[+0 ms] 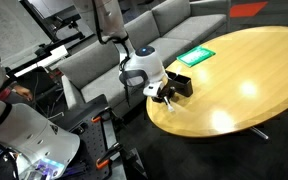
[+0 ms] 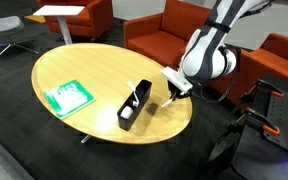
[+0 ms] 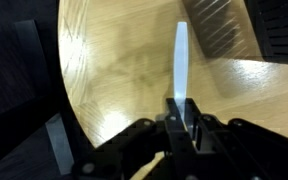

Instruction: Move the fork on the table to the left

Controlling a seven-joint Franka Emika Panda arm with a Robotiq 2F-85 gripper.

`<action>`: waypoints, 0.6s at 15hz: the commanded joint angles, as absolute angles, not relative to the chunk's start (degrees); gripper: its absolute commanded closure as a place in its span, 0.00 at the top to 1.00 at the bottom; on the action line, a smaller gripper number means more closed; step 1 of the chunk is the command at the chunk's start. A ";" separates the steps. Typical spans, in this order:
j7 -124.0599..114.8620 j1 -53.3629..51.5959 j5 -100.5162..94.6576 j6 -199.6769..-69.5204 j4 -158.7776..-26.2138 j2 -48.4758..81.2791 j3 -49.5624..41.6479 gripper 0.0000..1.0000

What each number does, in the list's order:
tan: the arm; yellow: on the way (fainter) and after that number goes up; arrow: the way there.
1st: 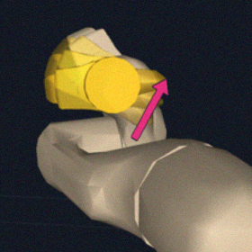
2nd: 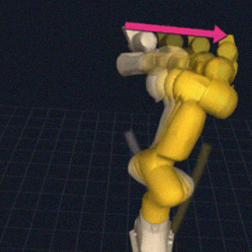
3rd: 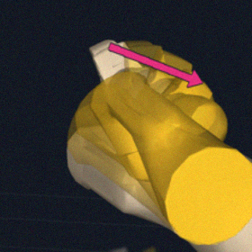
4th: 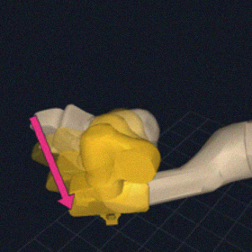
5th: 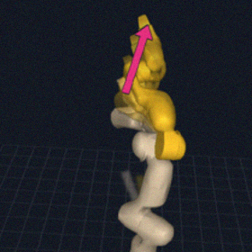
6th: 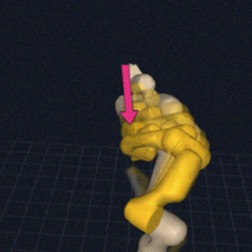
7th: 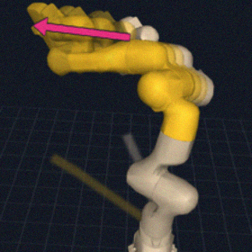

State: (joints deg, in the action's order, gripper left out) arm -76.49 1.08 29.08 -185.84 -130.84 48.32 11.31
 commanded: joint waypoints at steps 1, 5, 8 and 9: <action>-76.32 0.94 29.34 -185.52 -129.95 48.08 10.99 0.44; -76.12 0.59 29.40 -185.63 -130.99 46.22 10.78 0.75; -76.04 -0.68 29.80 -185.59 -135.61 40.98 9.71 0.98; -76.03 -1.04 29.90 -185.31 -137.42 38.88 9.27 1.00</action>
